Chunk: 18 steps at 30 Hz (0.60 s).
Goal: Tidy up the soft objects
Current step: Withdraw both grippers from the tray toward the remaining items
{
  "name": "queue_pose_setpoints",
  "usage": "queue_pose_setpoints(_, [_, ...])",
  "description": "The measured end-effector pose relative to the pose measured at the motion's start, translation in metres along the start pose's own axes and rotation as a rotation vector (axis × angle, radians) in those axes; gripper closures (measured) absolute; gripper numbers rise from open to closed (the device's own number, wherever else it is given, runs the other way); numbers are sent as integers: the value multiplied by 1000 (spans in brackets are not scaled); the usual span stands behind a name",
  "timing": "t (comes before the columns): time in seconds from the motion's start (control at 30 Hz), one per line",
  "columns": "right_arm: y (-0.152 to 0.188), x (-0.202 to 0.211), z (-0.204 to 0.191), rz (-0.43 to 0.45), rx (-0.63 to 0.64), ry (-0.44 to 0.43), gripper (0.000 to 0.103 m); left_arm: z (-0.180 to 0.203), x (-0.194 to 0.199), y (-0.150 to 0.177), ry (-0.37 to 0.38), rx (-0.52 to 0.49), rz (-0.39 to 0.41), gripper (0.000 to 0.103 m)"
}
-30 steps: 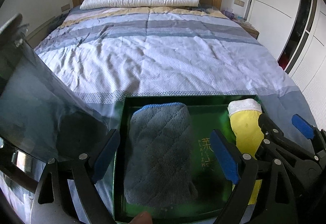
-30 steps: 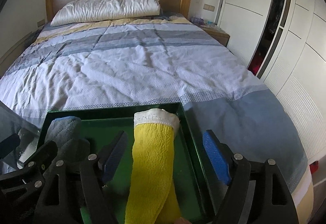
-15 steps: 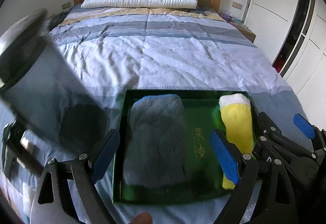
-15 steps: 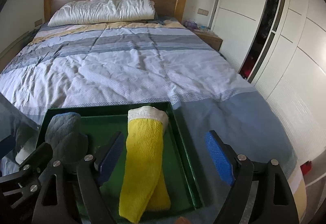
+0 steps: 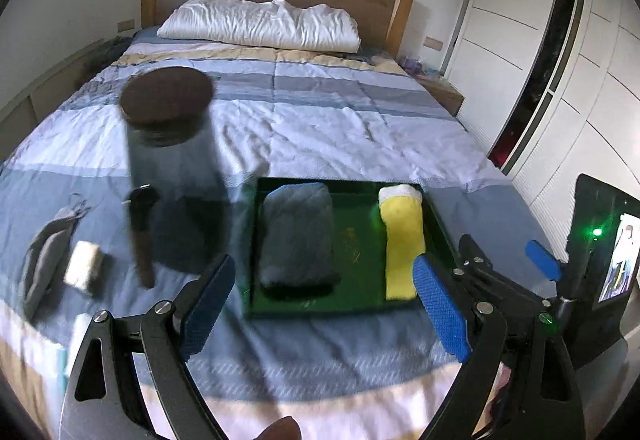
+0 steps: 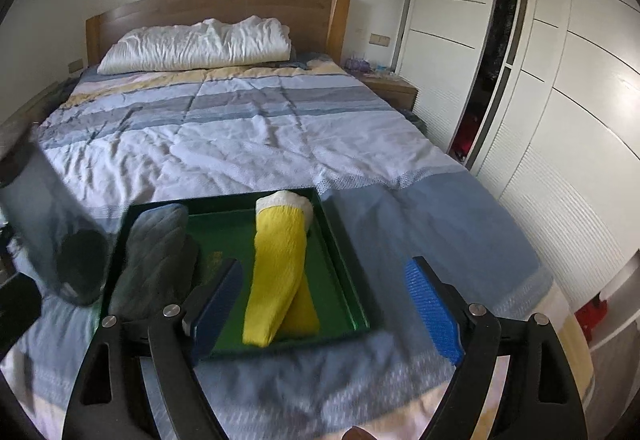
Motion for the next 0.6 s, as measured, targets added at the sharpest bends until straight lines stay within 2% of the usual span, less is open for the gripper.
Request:
queue_pose_setpoints(0.33, [45, 93, -36, 40, -1, -107, 18, -60, 76, 39, 25, -23, -10, 16])
queue_pose_setpoints(0.47, [57, 129, -54, 59, 8, -146, 18, -91, 107, 51, 18, -9, 6, 16])
queue_pose_setpoints(0.6, [68, 156, -74, 74, 22, -181, 18, -127, 135, 64, -26, -18, 29, 16])
Point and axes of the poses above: each gripper's, at about its wrist camera, not at the fingertips, and x roughly against the way its jaws point, z to its right, y to its underside, the point moved 5 cm from there along -x, roughly the way its jaws point, and after that the axes turned 11 degrees about -z, right-handed, at the moved point
